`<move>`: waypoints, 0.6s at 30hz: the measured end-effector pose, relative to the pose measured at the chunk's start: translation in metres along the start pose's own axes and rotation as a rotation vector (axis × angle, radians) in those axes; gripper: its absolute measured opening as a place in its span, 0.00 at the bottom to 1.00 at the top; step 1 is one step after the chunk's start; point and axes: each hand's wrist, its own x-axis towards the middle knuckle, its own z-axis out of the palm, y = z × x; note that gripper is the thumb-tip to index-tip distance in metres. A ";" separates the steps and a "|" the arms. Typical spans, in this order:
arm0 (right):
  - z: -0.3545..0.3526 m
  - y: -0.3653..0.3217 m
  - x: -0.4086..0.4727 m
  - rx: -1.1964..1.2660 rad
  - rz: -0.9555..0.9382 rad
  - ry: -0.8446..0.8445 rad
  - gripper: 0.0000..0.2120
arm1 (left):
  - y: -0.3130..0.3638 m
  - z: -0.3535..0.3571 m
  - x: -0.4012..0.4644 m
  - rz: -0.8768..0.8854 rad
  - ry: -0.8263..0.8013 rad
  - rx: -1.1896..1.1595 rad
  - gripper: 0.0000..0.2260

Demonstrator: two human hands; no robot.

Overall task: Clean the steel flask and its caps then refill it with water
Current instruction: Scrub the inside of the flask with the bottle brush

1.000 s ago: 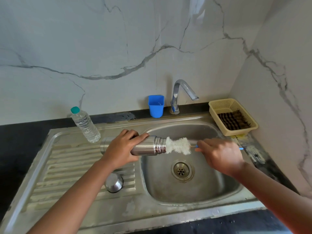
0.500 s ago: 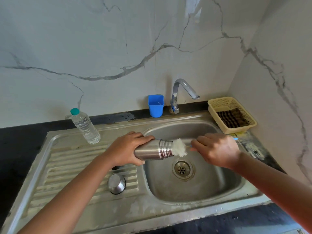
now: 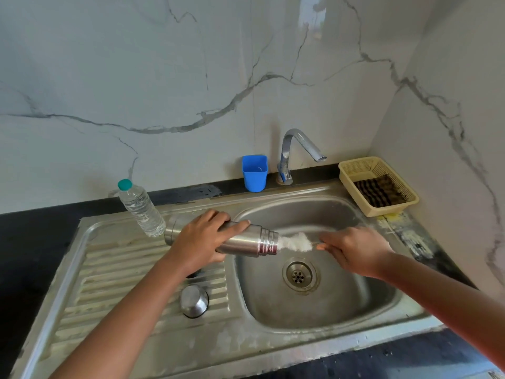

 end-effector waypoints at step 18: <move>-0.005 0.038 -0.027 0.523 0.294 -0.412 0.28 | -0.015 0.008 -0.014 -0.031 -0.026 -0.056 0.47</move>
